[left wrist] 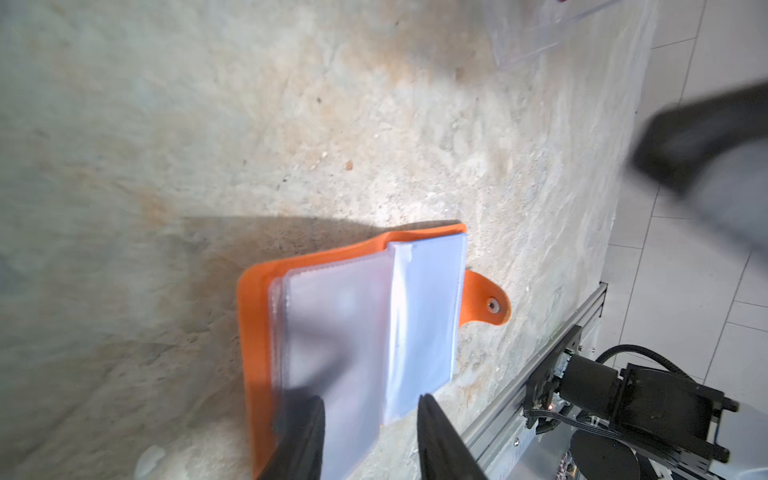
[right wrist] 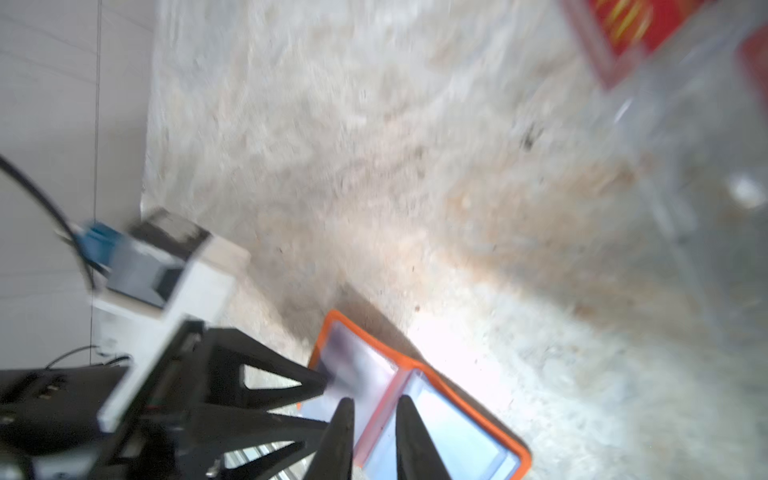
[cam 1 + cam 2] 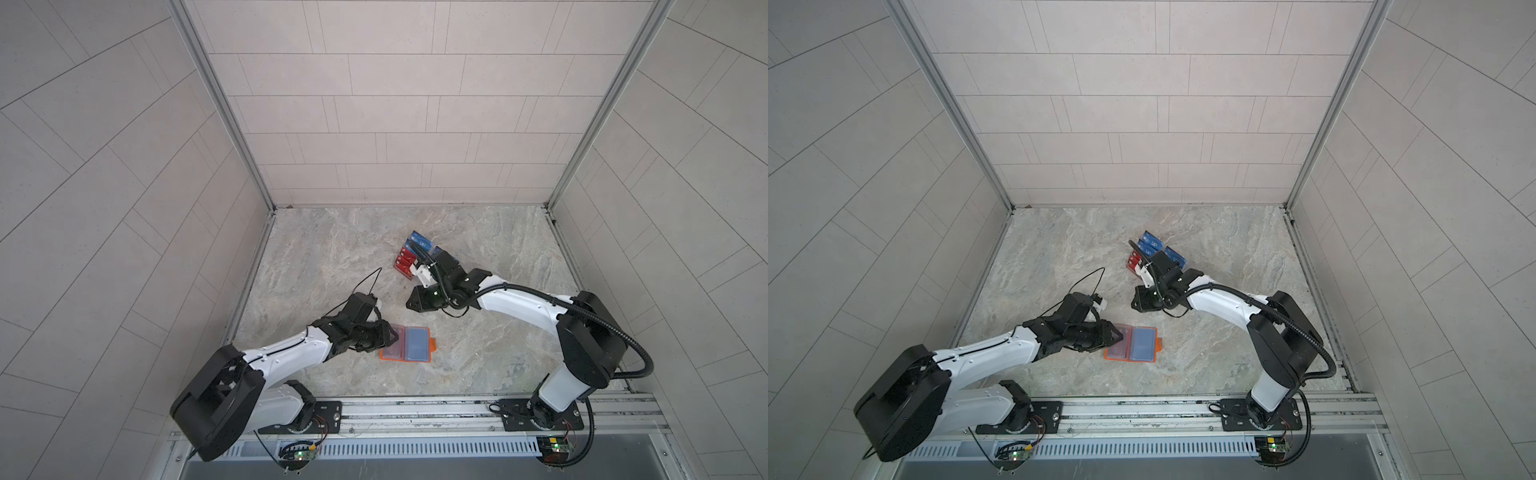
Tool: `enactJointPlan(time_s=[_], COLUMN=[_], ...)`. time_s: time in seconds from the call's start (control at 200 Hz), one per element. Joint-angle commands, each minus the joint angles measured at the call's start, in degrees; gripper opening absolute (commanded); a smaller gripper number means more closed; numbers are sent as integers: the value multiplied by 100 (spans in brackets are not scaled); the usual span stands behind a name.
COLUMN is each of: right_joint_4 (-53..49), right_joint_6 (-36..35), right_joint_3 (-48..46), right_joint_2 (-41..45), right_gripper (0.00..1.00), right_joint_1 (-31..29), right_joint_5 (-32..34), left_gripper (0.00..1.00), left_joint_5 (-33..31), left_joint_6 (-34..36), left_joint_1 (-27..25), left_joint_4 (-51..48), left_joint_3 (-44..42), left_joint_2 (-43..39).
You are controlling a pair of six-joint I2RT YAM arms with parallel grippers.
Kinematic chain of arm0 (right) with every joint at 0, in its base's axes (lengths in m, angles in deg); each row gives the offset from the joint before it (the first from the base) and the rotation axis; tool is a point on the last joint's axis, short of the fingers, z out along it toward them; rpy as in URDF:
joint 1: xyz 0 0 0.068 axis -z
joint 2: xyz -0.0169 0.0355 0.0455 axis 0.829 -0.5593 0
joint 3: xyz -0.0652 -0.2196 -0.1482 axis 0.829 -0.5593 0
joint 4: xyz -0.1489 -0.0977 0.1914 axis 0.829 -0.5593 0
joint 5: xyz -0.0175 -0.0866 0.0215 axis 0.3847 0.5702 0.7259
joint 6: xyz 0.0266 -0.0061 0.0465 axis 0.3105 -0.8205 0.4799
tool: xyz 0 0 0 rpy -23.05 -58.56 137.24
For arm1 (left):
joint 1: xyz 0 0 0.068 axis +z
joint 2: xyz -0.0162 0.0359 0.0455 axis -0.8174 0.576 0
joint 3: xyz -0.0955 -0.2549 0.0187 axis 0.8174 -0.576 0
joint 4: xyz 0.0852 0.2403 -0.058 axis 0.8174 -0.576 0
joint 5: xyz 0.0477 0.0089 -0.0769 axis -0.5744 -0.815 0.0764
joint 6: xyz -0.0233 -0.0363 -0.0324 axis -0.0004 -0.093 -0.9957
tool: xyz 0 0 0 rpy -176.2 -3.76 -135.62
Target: Put the credit cards into the card holder
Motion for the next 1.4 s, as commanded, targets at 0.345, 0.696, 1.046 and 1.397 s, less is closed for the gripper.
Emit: enactJointPlan(time_s=[0.345,0.696,1.046,1.397], right_joint_4=[-2829,-3479,-3834,-3857], right_joint_6=[-2250,-2572,-2795,-2925], right_joint_3=[3744,5209,6092,6403], right_joint_2=[-2013,-3137,-3890,-4280], right_gripper=[31,31,33,33], right_joint_1=[506,595,691,691], right_joint_5=[720,1272,1221,1218], left_gripper=[41,42,43,43], left_joint_5=[-164,-131,-103,-127], left_joint_6=[191,86,51,6], left_joint_1=[-85,-93,-94,-94], left_joint_4=[161,404,458,417], left_joint_3=[-170,-310,-326,-394], left_joint_2=[128,153,152,19])
